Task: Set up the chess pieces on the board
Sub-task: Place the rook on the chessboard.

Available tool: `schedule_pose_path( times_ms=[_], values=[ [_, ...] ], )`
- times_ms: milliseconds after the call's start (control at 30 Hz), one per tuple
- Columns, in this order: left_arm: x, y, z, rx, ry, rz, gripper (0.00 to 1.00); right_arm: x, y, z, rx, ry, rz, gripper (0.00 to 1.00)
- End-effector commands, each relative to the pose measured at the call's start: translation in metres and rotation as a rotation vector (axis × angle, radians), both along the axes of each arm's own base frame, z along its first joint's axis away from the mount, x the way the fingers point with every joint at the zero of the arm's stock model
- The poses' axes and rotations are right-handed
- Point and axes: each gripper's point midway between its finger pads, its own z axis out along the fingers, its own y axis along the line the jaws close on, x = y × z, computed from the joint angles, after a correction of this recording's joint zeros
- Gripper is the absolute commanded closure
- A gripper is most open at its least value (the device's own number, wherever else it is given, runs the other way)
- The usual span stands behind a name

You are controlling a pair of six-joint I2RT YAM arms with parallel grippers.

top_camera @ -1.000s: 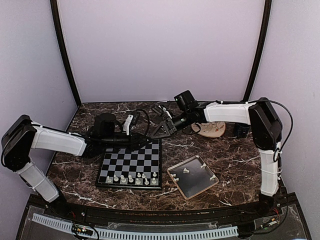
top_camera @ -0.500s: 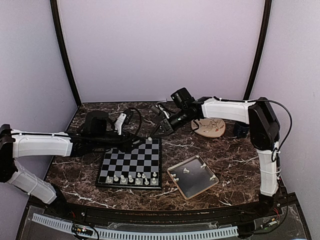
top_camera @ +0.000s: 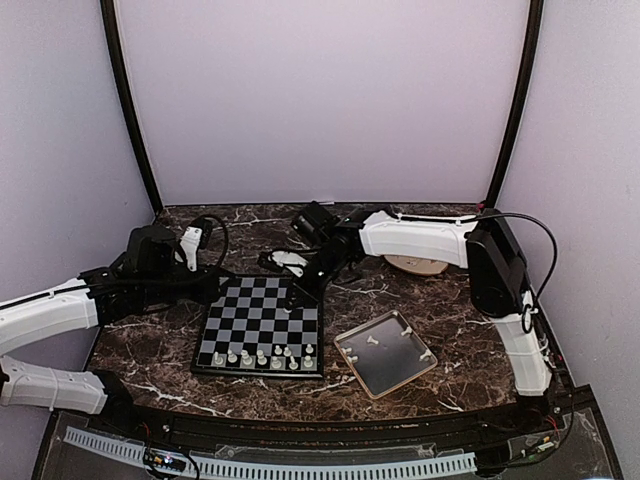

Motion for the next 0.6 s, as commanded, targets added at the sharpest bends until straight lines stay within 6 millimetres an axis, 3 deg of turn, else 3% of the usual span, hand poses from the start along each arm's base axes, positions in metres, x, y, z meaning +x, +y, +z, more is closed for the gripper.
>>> schedule_pose_path(
  times_ms=[0, 367, 567],
  values=[
    [0.000, 0.029, -0.008, 0.071, -0.001, 0.120, 0.52, 0.004, -0.005, -0.020, -0.143, -0.152, 0.025, 0.94],
    [0.000, 0.031, -0.010, 0.078, 0.008, 0.131, 0.52, -0.011, -0.004, -0.048, -0.233, -0.181, 0.073, 0.89],
    [-0.001, 0.025, -0.018, 0.086, 0.036, 0.102, 0.52, -0.009, -0.002, -0.041, -0.220, -0.185, 0.066, 0.66]
  ],
)
